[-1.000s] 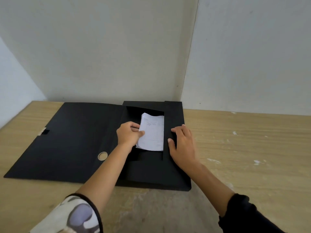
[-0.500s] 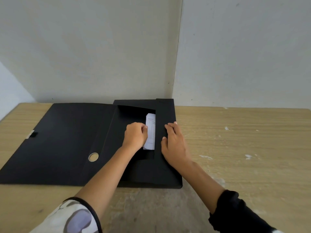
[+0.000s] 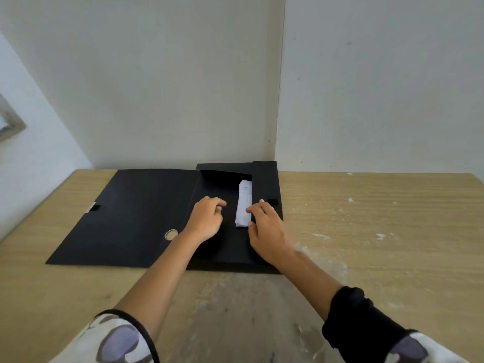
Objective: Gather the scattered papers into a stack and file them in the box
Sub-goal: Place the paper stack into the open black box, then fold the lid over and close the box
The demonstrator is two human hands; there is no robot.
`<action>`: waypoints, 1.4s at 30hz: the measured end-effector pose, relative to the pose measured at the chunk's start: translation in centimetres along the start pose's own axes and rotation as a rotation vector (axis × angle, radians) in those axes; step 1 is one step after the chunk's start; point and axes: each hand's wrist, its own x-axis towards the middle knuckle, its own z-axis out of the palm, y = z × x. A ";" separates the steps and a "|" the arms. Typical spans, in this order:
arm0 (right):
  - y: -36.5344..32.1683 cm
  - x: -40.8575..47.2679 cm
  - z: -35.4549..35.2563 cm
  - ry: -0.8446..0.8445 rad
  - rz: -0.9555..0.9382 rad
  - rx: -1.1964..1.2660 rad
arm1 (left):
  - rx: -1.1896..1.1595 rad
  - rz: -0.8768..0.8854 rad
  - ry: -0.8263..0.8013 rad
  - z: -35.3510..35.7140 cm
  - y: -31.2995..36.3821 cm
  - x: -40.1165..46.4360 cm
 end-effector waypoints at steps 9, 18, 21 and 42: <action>-4.9 -4.8 3.6 -0.062 -0.123 -0.030 | -0.007 -0.091 0.459 -0.9 -5.8 -9.6; -4.1 -4.7 4.4 -0.061 -0.134 -0.120 | -0.023 -0.583 0.564 0.7 -7.6 -10.4; -4.0 -4.6 4.5 -0.058 -0.132 -0.113 | -0.490 -0.697 0.702 -0.2 -7.3 -9.2; -5.3 -2.9 -0.4 0.177 0.121 0.771 | -0.335 -0.116 0.755 -0.8 -5.9 -10.6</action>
